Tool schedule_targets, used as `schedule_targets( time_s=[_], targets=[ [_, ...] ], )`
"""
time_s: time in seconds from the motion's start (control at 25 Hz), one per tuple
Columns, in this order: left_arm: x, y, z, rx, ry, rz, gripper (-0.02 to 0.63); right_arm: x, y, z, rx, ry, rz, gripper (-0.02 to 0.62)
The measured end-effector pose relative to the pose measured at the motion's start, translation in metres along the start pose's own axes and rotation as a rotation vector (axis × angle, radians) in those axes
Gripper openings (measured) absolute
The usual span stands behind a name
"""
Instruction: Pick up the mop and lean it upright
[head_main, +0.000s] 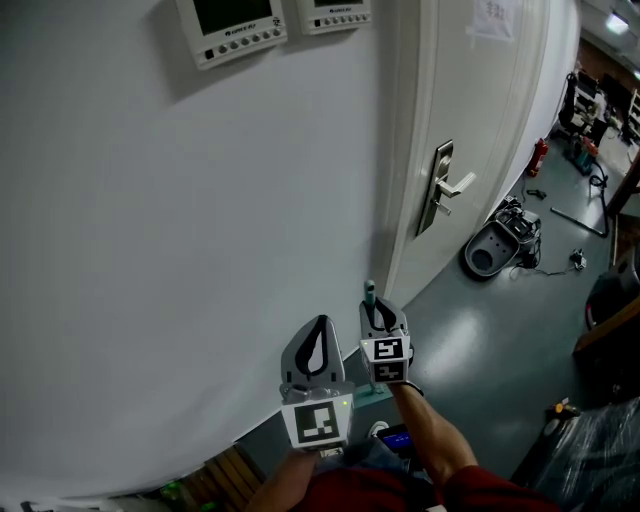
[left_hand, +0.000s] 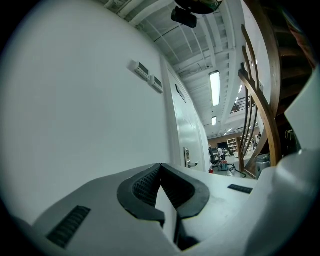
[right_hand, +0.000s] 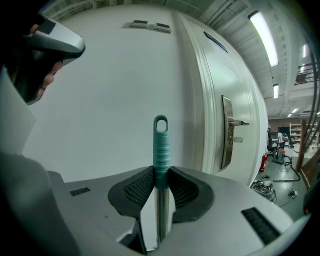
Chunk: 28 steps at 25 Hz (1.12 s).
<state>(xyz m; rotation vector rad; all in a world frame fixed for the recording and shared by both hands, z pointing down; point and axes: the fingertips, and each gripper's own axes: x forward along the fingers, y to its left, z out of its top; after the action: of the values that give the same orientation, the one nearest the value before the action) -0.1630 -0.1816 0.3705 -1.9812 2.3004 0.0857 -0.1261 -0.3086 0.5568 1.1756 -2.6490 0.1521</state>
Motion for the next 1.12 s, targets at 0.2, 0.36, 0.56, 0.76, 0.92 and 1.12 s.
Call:
schedule_targets(
  time_s=[0.2, 0.36, 0.56, 0.76, 0.92, 1.12],
  targets=[
    [0.001, 0.003, 0.0, 0.01, -0.005, 0.014, 0.014, 0.023, 0.001, -0.001, -0.009, -0.001, 0.019, 0.106],
    [0.001, 0.008, -0.001, 0.015, 0.002, 0.034, 0.014, 0.034, 0.005, 0.003, 0.022, 0.03, 0.031, 0.106],
    [0.0, 0.015, -0.002, 0.024, 0.008, 0.055, 0.014, 0.045, 0.008, 0.006, 0.023, 0.053, 0.039, 0.106],
    [0.001, 0.018, -0.004, 0.02, 0.013, 0.065, 0.014, 0.056, 0.014, 0.007, 0.034, 0.031, 0.069, 0.107],
    [0.0, 0.019, -0.006, 0.024, 0.018, 0.068, 0.014, 0.062, 0.012, 0.006, 0.039, 0.039, 0.065, 0.107],
    [0.002, 0.022, -0.008, 0.025, 0.022, 0.072, 0.014, 0.068, 0.006, 0.004, 0.0, 0.06, 0.037, 0.107]
  ],
)
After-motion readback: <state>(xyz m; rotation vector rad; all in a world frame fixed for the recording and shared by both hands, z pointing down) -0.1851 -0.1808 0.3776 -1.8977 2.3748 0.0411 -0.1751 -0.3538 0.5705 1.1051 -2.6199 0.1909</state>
